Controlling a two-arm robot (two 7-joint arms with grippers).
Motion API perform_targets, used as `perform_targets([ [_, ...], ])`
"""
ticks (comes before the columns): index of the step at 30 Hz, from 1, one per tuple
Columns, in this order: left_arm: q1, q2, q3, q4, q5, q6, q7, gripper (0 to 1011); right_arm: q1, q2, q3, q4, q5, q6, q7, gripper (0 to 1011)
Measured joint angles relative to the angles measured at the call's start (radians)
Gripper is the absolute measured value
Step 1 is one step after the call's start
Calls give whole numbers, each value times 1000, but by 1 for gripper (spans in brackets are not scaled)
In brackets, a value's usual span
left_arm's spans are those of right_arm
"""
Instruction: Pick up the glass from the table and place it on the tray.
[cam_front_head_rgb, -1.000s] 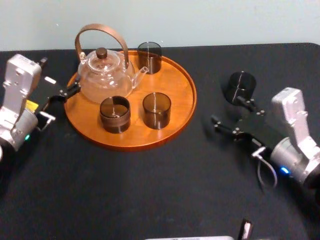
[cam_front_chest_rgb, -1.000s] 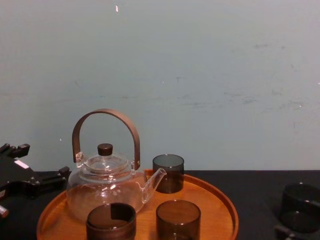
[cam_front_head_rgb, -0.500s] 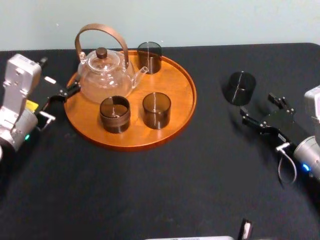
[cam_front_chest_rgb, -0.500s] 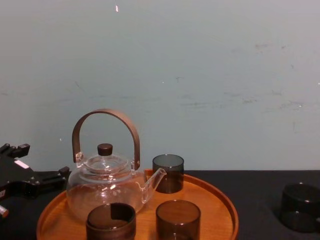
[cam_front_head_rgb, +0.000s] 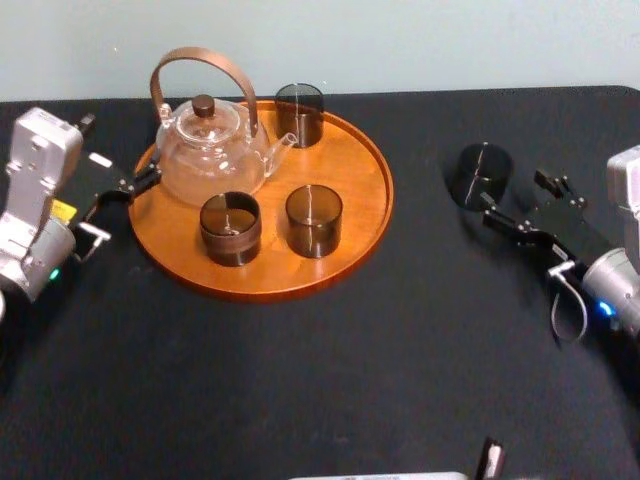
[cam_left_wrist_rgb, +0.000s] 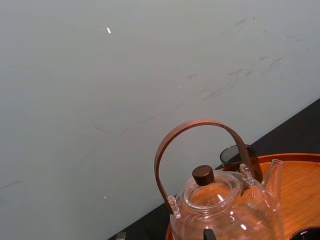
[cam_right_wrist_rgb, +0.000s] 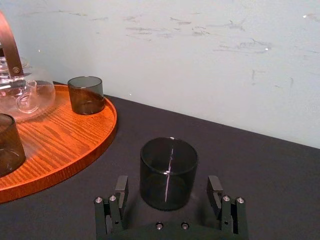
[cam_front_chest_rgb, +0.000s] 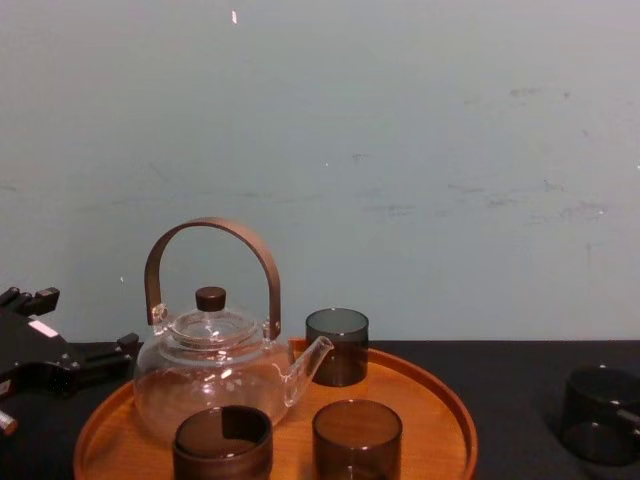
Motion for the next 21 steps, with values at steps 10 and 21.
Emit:
perform_targets([
  [10,0,0,0,0,0,0,0,1001,68,-20,-22,75,-12,-7,16,1002],
  [21,0,0,0,0,0,0,0,1001,128,-36,-38,157,-12,-14,34,1002],
])
